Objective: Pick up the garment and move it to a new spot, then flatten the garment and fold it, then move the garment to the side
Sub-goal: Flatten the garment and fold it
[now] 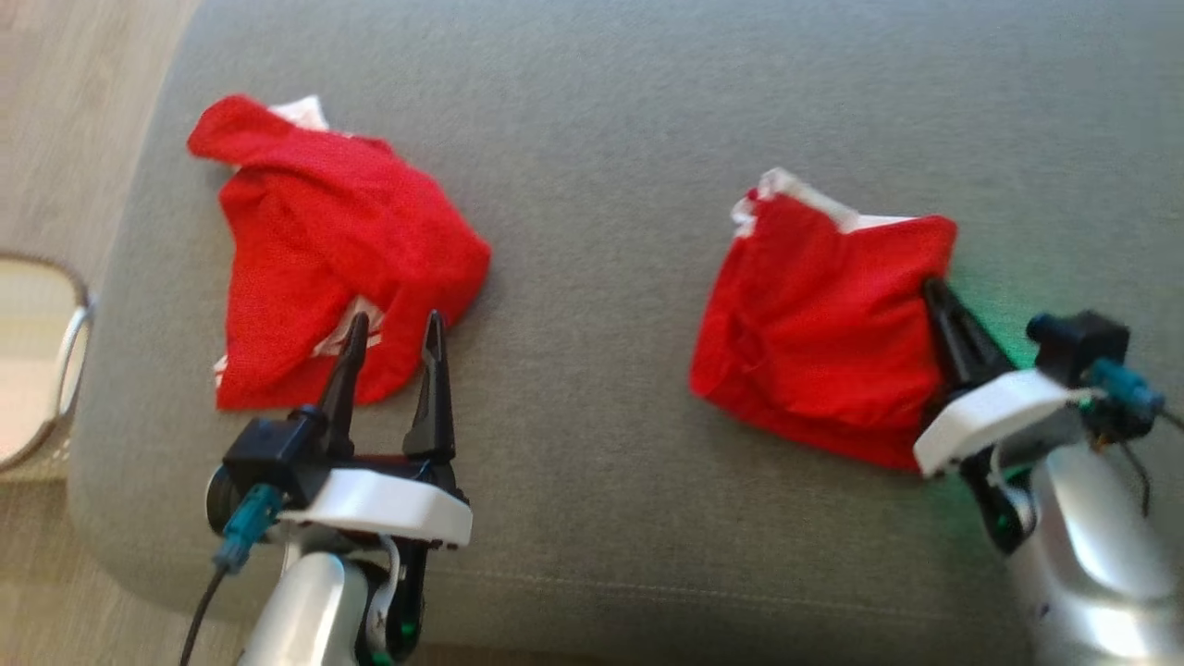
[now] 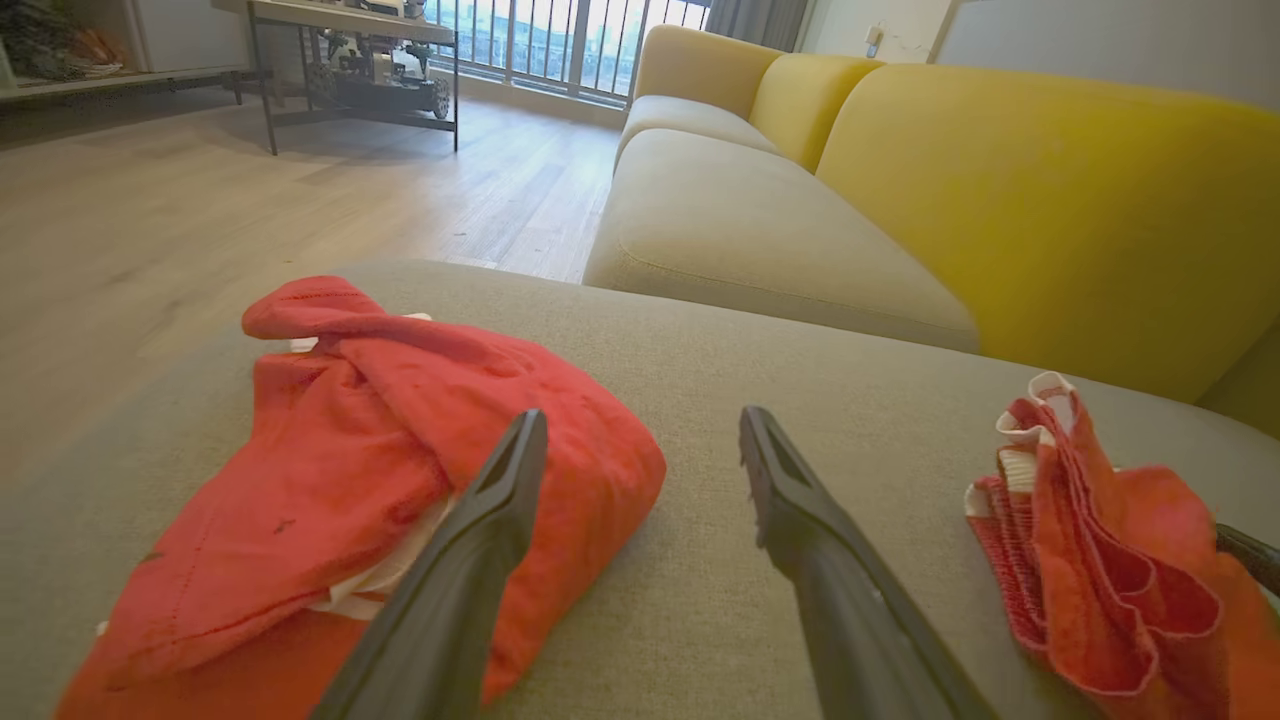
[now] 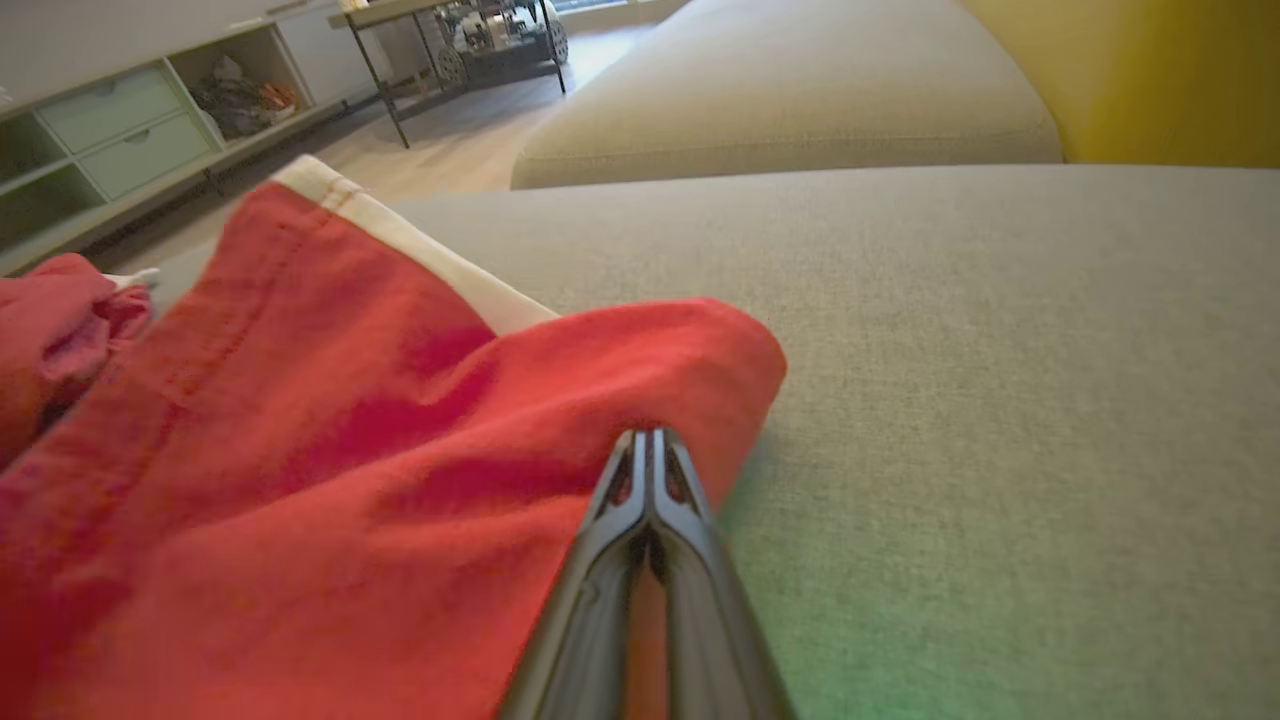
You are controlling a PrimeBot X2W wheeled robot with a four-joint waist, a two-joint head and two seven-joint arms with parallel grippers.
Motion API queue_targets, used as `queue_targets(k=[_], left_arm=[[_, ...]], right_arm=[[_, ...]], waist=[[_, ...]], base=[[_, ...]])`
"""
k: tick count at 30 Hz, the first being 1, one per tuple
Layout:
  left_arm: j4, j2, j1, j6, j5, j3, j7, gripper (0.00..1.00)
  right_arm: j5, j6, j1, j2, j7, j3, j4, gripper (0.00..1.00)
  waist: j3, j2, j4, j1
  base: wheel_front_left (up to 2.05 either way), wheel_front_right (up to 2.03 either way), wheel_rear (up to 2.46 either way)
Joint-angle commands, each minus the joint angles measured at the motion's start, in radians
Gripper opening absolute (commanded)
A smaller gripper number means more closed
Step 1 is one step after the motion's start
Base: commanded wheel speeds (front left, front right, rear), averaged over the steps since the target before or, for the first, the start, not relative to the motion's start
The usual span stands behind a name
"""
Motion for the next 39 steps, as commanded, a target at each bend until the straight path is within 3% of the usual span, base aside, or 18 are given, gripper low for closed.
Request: queue_targets(k=[1, 10, 15, 20, 33, 39], left_arm=[[-0.042, 0.003, -0.046, 0.011, -0.012, 0.026, -0.005, 1.00], [-0.043, 0.003, -0.059, 0.019, -0.017, 0.017, -0.005, 1.00], [-0.042, 0.003, -0.064, 0.027, -0.028, 0.012, -0.005, 1.00], [-0.042, 0.003, -0.065, 0.029, -0.032, 0.002, -0.005, 1.00], [-0.036, 0.003, -0.069, 0.032, -0.043, -0.020, -0.005, 1.00], [-0.027, 0.003, -0.071, 0.039, -0.052, -0.026, -0.005, 1.00]], right_arm=[[0.004, 0.000, -0.064, -0.022, -0.004, 0.018, 0.014, 0.00], [0.019, 0.000, -0.210, -0.052, -0.017, 0.057, 0.195, 0.00], [0.027, 0.000, -0.223, -0.020, -0.021, 0.090, 0.073, 0.00], [0.020, 0.000, -0.192, 0.014, -0.021, 0.138, 0.035, 0.00], [-0.003, 0.000, -0.289, 0.037, -0.021, 0.258, 0.259, 0.00], [0.031, 0.000, -0.225, 0.042, -0.022, 0.281, 0.091, 0.00]], waist=[[0.041, 0.0000, 0.042, -0.0002], [0.059, 0.0000, 0.067, -0.0002], [0.050, 0.0000, 0.064, -0.0002], [0.044, 0.0000, 0.068, -0.0002], [0.082, 0.0000, 0.124, -0.0002], [0.062, 0.0000, 0.120, -0.0002]], base=[[0.00, 0.00, 0.00], [0.00, 0.00, 0.00], [0.00, 0.00, 0.00], [0.00, 0.00, 0.00], [0.00, 0.00, 0.00], [0.00, 0.00, 0.00]])
